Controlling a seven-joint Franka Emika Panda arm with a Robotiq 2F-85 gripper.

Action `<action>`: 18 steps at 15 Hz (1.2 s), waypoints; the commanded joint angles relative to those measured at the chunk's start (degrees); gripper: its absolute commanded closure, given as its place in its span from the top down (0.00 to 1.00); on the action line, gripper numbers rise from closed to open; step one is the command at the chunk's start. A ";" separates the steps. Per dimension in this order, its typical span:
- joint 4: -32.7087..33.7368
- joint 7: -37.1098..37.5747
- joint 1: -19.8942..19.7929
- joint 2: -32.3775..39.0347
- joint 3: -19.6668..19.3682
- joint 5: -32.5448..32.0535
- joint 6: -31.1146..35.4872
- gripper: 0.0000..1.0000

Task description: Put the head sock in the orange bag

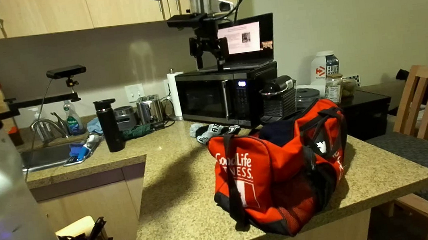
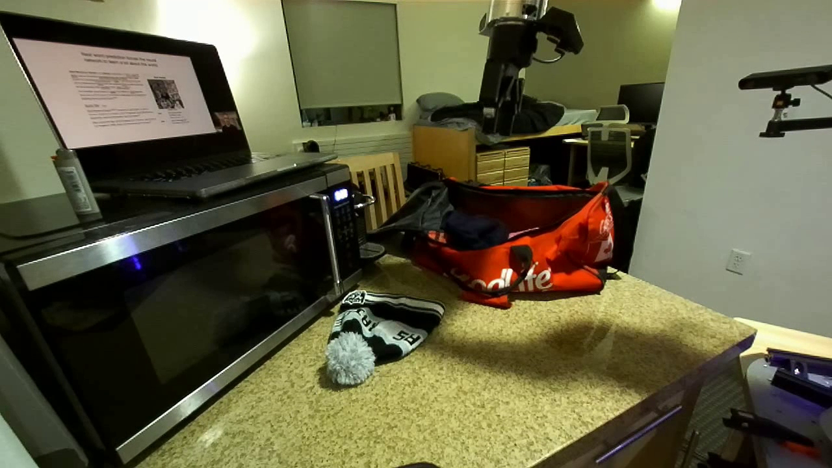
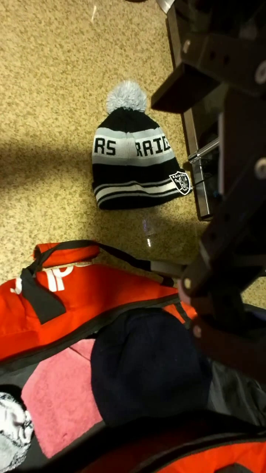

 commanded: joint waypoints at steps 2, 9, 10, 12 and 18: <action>-4.26 2.28 0.62 -4.08 0.10 -1.61 -0.37 1.00; -6.48 2.72 0.80 -6.54 0.15 -1.95 0.02 1.00; -6.67 2.77 0.82 -6.74 0.16 -1.87 0.08 1.00; -6.58 1.91 0.84 -6.44 0.02 -0.86 0.46 1.00; -4.55 0.88 0.69 -4.81 -0.38 -0.42 -0.01 1.00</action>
